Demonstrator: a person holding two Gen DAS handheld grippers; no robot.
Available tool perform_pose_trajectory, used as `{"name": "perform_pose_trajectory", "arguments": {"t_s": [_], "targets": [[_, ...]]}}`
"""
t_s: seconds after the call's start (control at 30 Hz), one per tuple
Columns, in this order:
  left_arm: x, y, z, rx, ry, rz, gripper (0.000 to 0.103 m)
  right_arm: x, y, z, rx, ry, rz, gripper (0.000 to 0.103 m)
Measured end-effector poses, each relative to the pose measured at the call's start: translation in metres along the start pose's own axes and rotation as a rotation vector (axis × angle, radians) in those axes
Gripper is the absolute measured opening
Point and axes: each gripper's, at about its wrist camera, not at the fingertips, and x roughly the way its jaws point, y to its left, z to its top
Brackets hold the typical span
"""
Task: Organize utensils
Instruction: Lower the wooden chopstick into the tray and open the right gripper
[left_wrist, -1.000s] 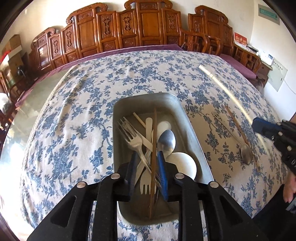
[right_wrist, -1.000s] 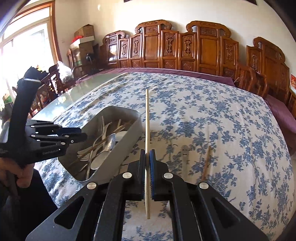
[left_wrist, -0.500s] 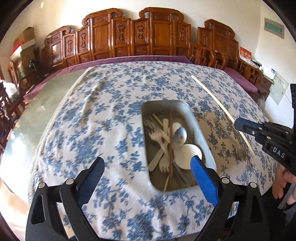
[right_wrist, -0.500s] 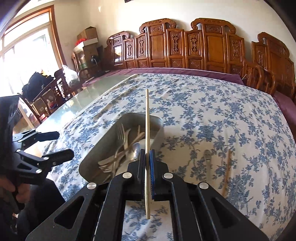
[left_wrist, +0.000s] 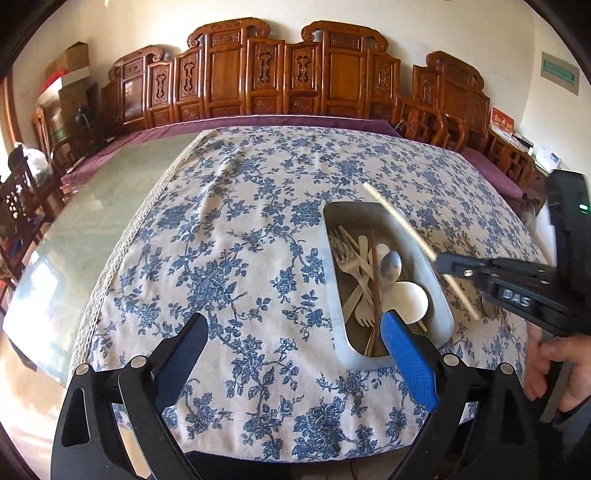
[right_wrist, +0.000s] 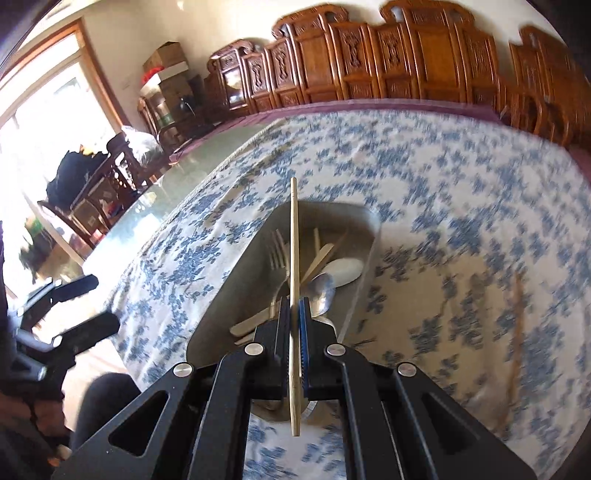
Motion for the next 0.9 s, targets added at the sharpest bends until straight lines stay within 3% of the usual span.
{"name": "perform_pose_trajectory", "arguments": {"t_s": [0.23,0.57,0.8,0.9], "targets": [[-0.004,0.006,-0.003,-0.008,0.002,-0.001,0.091,0.036,0.011,0.002,0.037,0.058,-0.010,0.006],[-0.004,0.006,-0.006,-0.008,0.007,-0.006,0.091,0.052,0.018,0.001,0.012,0.086,-0.080,0.006],[-0.005,0.002,-0.007,-0.016,-0.005,-0.003,0.091,0.042,0.018,0.000,-0.029,0.050,-0.092,0.008],[-0.004,-0.001,-0.006,-0.016,-0.004,-0.008,0.091,0.018,0.010,0.000,-0.048,-0.008,-0.093,0.008]]}}
